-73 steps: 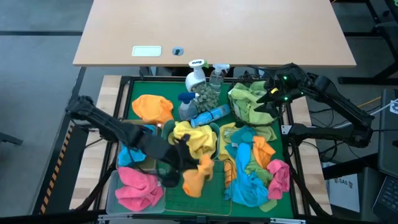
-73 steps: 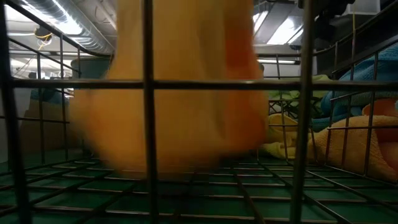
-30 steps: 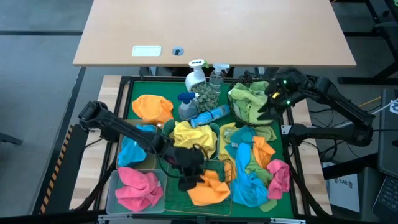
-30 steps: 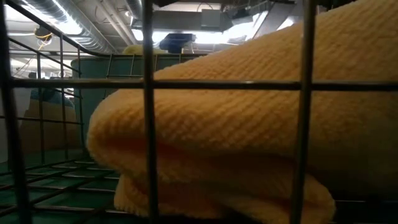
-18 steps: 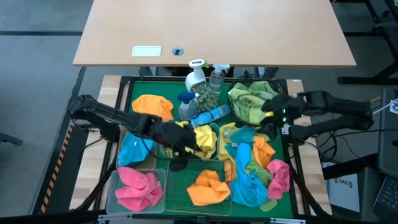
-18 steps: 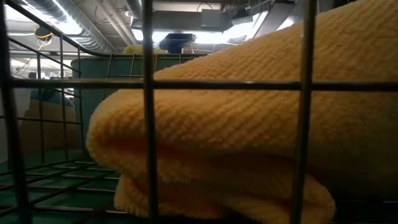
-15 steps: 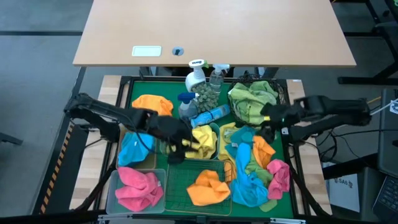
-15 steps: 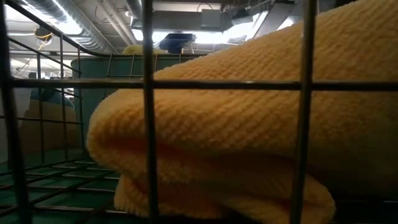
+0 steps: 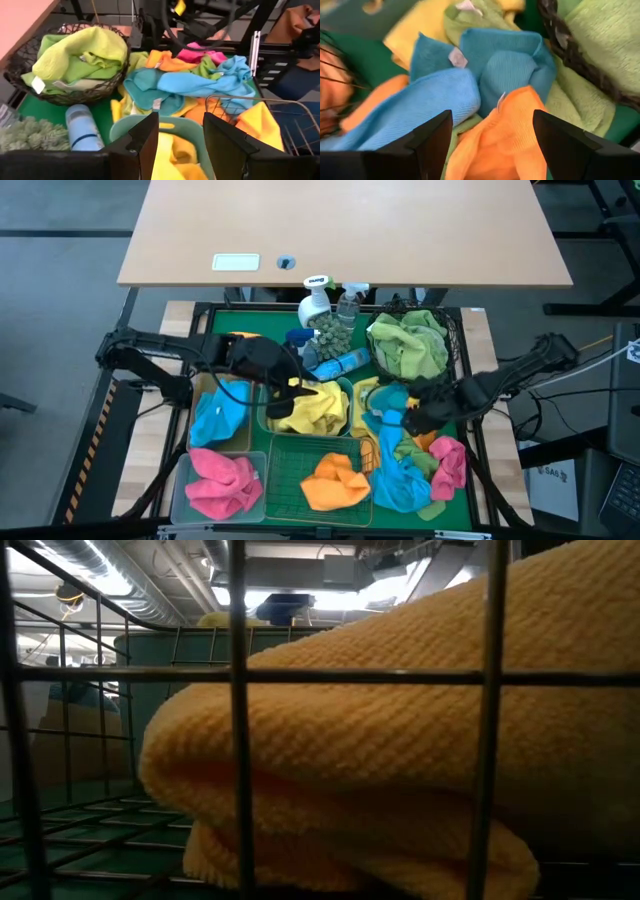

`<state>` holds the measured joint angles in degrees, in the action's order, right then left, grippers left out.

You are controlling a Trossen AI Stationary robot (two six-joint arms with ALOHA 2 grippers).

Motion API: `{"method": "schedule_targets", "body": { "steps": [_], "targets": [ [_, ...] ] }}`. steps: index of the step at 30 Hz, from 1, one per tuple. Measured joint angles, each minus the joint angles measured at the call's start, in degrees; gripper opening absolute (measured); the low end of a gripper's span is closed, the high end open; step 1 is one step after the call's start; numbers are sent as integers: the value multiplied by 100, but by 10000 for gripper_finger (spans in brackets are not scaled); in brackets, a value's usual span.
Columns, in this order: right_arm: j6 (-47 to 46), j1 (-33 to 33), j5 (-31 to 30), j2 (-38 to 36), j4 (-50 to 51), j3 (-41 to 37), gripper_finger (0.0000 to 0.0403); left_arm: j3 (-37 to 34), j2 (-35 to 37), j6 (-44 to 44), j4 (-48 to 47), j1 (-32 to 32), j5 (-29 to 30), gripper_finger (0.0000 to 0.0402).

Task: Sort microfiber towel by color & place in baskets
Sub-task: Put the orange microfiber towel into the gold wire basket

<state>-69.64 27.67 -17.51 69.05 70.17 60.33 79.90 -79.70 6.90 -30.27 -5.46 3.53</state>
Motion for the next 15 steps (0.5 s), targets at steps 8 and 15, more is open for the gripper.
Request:
{"method": "schedule_targets", "body": {
  "steps": [8, 15],
  "targets": [
    [-97, 135, 152, 944, 37, -1, 275, 0, -4, -7, -102, 263, 1, 147],
    [-84, 124, 364, 1330, 330, -1, 209, 0, -4, -9, -115, 322, 0, 147]
  ]
}}
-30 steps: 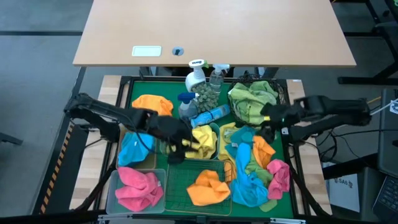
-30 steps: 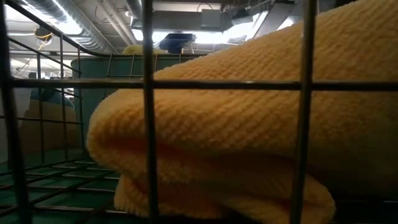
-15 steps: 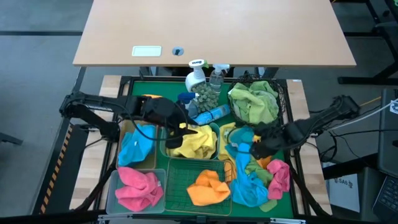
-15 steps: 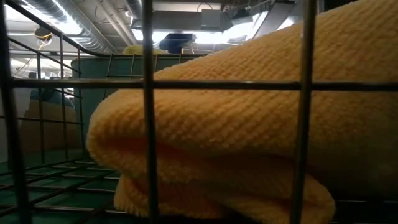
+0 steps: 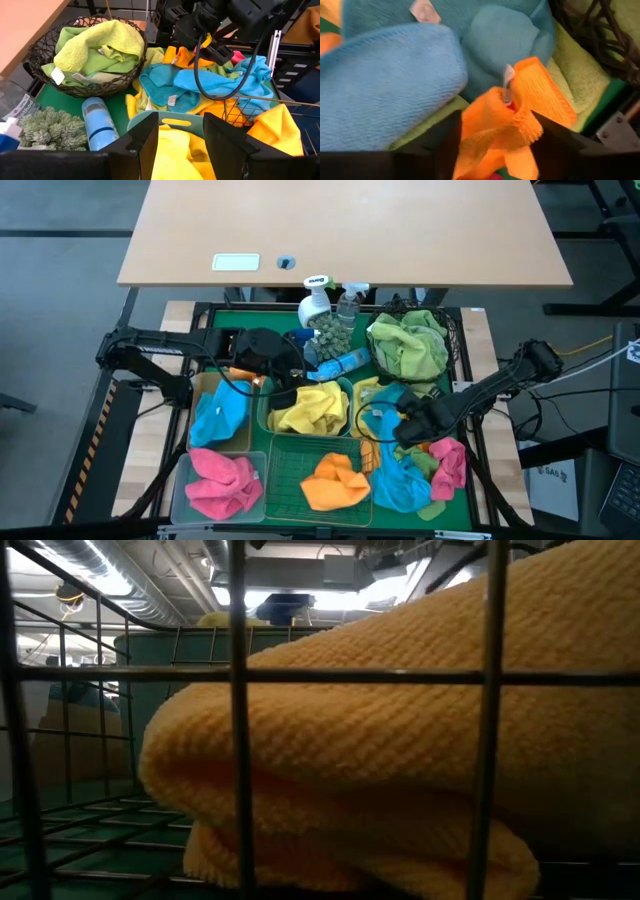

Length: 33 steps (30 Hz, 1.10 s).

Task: Sort microfiber towel by color & place in baskets
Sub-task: Put the orange microfiber towel into the gold wire basket

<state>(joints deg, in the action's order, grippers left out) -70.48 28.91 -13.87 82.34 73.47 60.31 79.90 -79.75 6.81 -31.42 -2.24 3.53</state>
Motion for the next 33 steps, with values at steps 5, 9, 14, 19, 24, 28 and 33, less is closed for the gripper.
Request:
{"method": "schedule_targets", "body": {
  "steps": [5, 9, 14, 19, 24, 28, 33],
  "targets": [
    [9, -2, 151, 2, 89, 0, 101, 0, 0, 0, -27, -1, 0, 147],
    [199, -2, 244, 0, 97, 13, 14, 0, 102, -187, -72, 46, 2, 147],
    [422, -4, 279, -11, 438, 585, 27, 0, 507, -241, -173, 163, 5, 147],
    [892, -4, -140, -11, 762, 1725, 7, 0, 920, -293, -461, 248, 45, 147],
    [1301, -4, -810, -15, 755, 3098, 13, 7, 1187, -295, -773, 251, 50, 147],
    [1798, -4, -1350, -22, 566, 4033, 5, 7, 1308, -451, -1048, 251, 225, 147],
    [2665, -4, -1470, -22, -345, 4732, 7, -1, 1314, -598, -1184, 251, 631, 147]
  ]
}}
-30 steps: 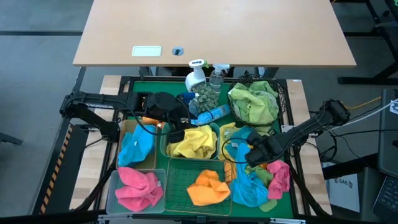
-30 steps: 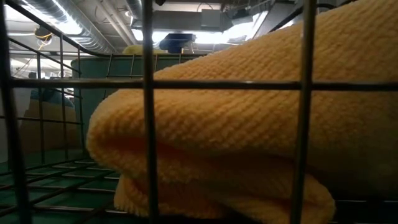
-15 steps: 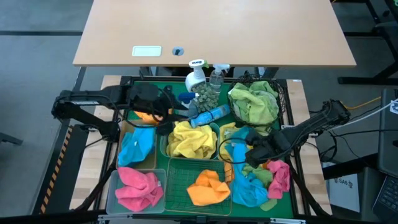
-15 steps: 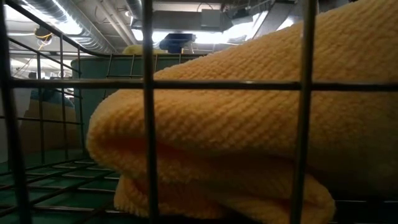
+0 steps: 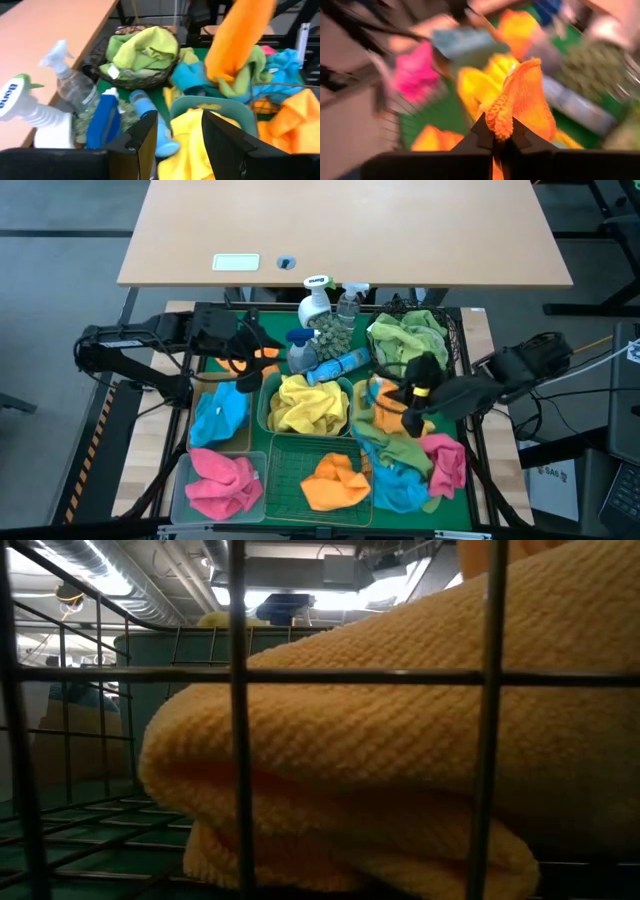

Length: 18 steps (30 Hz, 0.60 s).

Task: Sort microfiber towel by color & place in baskets
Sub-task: Put the orange microfiber towel into the gold wire basket

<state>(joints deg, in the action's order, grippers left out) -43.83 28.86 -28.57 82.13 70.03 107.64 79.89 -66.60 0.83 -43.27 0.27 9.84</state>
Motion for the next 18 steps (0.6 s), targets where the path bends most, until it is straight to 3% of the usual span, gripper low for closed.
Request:
{"method": "schedule_targets", "body": {
  "steps": [3, 10, 18],
  "targets": [
    [678, 0, 291, 0, -961, 91, 4, -50, -3, -10, 49, 25, 18, 147],
    [1684, 4, 1718, 58, -3017, 96, 3, -562, -7, 5, 60, 144, 18, 147],
    [2013, 4, 2361, 180, -3807, 100, 3, -1493, -12, 53, 447, 293, 16, 147]
  ]
}}
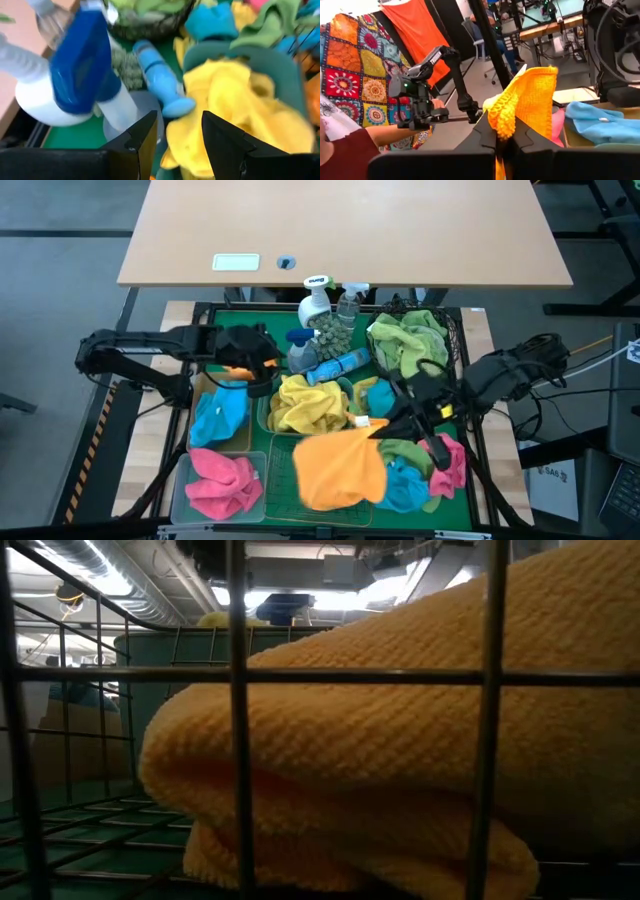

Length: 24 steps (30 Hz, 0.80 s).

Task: Sort microfiber towel by color & place in baskets
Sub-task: Put the orange microfiber towel into the gold wire basket

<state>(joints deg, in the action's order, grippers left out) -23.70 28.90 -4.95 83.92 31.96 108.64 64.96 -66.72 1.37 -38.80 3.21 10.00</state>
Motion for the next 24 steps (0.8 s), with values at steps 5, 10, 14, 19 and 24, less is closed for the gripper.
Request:
{"method": "schedule_targets", "body": {
  "steps": [5, 10, 14, 19, 24],
  "targets": [
    [-181, 70, 390, 374, -17, -2, 4, -399, 2, 133, 183, 86, 2, 147],
    [-63, 233, 456, 876, 370, -6, 5, -665, 0, 155, 539, 107, 0, 147],
    [-37, 225, 189, 1234, 919, -11, 5, -876, -2, 151, 974, 102, -52, 147],
    [-37, -5, 49, 1509, 1518, -9, 6, -895, -2, 149, 1059, 102, -64, 147],
    [2, -393, 105, 1676, 1896, -9, 6, -898, -2, 149, 1090, 102, -64, 148]
  ]
}}
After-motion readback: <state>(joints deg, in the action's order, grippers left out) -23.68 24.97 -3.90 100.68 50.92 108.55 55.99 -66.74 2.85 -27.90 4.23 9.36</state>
